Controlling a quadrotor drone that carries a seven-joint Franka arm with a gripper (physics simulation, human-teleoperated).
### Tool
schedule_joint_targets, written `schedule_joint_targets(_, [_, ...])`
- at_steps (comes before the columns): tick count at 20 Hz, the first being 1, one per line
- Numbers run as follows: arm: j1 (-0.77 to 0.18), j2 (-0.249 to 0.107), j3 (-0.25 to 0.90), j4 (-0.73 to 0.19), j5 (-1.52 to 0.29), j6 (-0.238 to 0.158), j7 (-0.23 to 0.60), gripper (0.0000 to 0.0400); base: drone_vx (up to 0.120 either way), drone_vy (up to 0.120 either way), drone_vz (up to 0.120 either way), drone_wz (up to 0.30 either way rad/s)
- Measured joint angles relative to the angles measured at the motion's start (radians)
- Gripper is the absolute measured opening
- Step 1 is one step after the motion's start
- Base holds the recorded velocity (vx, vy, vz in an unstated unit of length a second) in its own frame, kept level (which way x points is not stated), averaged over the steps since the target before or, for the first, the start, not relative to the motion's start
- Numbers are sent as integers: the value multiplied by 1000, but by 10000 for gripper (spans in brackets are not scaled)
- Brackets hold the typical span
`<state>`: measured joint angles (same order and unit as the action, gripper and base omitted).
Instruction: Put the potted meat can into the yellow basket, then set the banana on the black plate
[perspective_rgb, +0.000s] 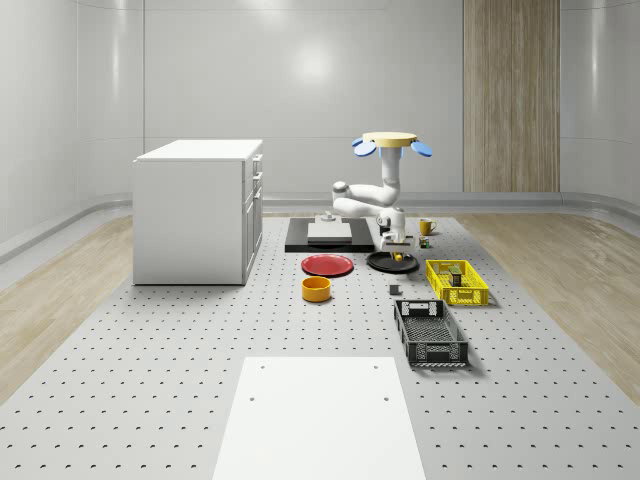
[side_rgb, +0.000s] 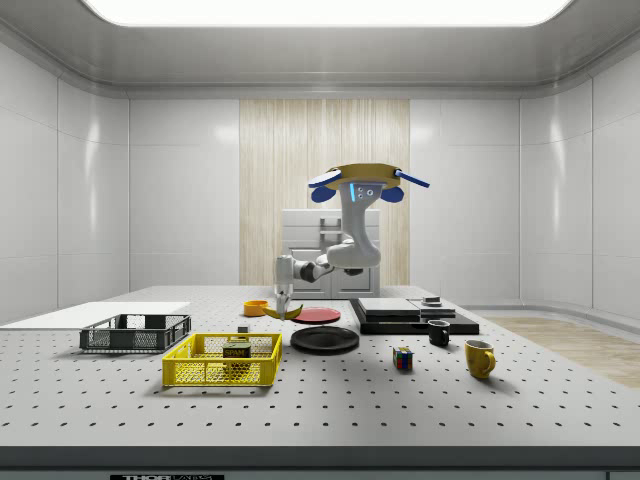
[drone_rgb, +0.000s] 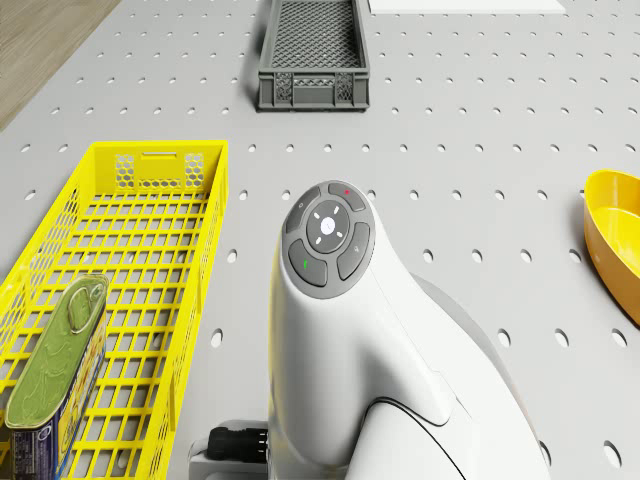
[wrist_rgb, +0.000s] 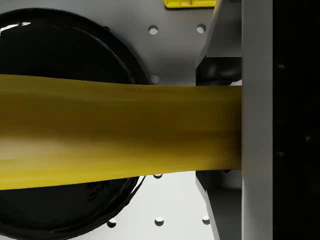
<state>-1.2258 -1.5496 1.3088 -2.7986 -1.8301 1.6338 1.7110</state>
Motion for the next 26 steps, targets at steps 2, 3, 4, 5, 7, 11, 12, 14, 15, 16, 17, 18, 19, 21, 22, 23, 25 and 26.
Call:
schedule_joint_targets(2, [0, -1, 0, 0, 0, 1, 0, 201, -120, 0, 0, 0])
schedule_joint_targets(3, [0, -1, 0, 0, 0, 1, 0, 201, -120, 0, 0, 0])
schedule_joint_targets(4, [0, -1, 0, 0, 0, 1, 0, 201, -120, 0, 0, 0])
schedule_joint_targets(5, [0, -1, 0, 0, 1, 1, 0, 201, -120, 0, 0, 0])
schedule_joint_targets(7, [-1, -2, 0, 0, 1, 2, 0, 201, -120, 0, 0, 0])
schedule_joint_targets(11, [-1, -3, 0, 0, 1, 3, 1, 201, -120, 0, 0, 0])
schedule_joint_targets(12, [-1, -3, 0, 0, 1, 3, 1, 201, -120, 0, 0, 0])
schedule_joint_targets(14, [-1, -4, 0, 0, 2, 3, 1, 201, -120, 0, 0, 0])
schedule_joint_targets(15, [-1, -4, 0, 0, 2, 4, 1, 201, -120, 0, 0, 0])
schedule_joint_targets(16, [-1, -4, 0, 0, 2, 4, 1, 201, -120, 0, 0, 0])
schedule_joint_targets(17, [-1, -4, 0, 0, 2, 4, 1, 201, -120, 0, 0, 0])
schedule_joint_targets(18, [-1, -5, 0, 0, 2, 4, 1, 201, -120, 0, 0, 0])
schedule_joint_targets(19, [-1, -5, 0, 0, 2, 5, 1, 201, -120, 0, -80, 0])
schedule_joint_targets(21, [-1, -5, 0, 0, 2, 5, 1, 201, -120, 0, -120, 0])
schedule_joint_targets(22, [-2, -5, 0, 0, 2, 5, 1, 201, -120, 0, -120, 0])
schedule_joint_targets(23, [-2, -6, 0, 0, 2, 5, 1, 201, -120, 0, -120, 0])
schedule_joint_targets(25, [-2, -6, 1, 0, 2, 6, 1, 201, -120, 0, -60, 0])
schedule_joint_targets(26, [-2, -6, 1, 0, 3, 6, 1, 201, -120, 0, 0, 0])
